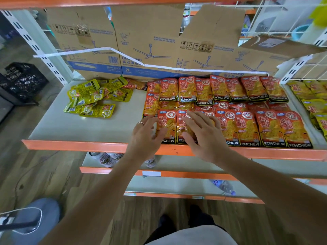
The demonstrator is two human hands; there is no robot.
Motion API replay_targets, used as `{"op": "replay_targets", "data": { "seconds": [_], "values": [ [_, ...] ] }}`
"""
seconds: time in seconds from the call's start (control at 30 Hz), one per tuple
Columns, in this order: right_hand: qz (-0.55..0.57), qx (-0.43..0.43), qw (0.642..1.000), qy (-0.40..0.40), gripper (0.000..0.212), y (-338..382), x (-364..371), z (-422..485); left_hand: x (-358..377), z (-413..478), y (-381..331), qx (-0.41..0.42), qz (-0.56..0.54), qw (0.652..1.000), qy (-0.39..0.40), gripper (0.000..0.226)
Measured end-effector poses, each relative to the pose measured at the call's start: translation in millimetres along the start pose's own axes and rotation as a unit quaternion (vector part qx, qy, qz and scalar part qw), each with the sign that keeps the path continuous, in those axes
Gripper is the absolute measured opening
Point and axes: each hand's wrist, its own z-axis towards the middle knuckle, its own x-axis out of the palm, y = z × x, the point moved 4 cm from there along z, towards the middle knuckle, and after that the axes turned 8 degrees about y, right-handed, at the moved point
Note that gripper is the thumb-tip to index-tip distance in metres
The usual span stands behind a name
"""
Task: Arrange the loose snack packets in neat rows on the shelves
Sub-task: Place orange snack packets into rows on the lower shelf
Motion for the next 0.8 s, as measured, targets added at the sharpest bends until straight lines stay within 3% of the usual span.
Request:
{"op": "replay_targets", "data": {
  "seconds": [0.13, 0.27, 0.4, 0.57, 0.8],
  "values": [
    [0.006, 0.020, 1.000, -0.019, 0.054, -1, -17, -3, -12, -5, -15, 0.063, 0.059, 0.995, -0.040, 0.050],
    [0.004, 0.074, 0.997, -0.002, 0.060, -3, -33, -2, -18, 3, -46, 0.164, 0.070, 0.980, -0.090, 0.041],
    [0.008, 0.107, 0.992, -0.061, 0.057, -12, -59, -18, -6, 11, -77, 0.222, 0.102, 0.965, -0.101, 0.043],
    [0.007, 0.151, 0.983, -0.104, 0.045, -42, -93, -57, 23, 13, -112, 0.215, 0.134, 0.966, -0.058, 0.059],
    [-0.026, 0.256, 0.961, -0.105, 0.058, -115, -151, -131, 70, 9, -205, 0.268, 0.134, 0.954, 0.002, 0.065]
  ]
}}
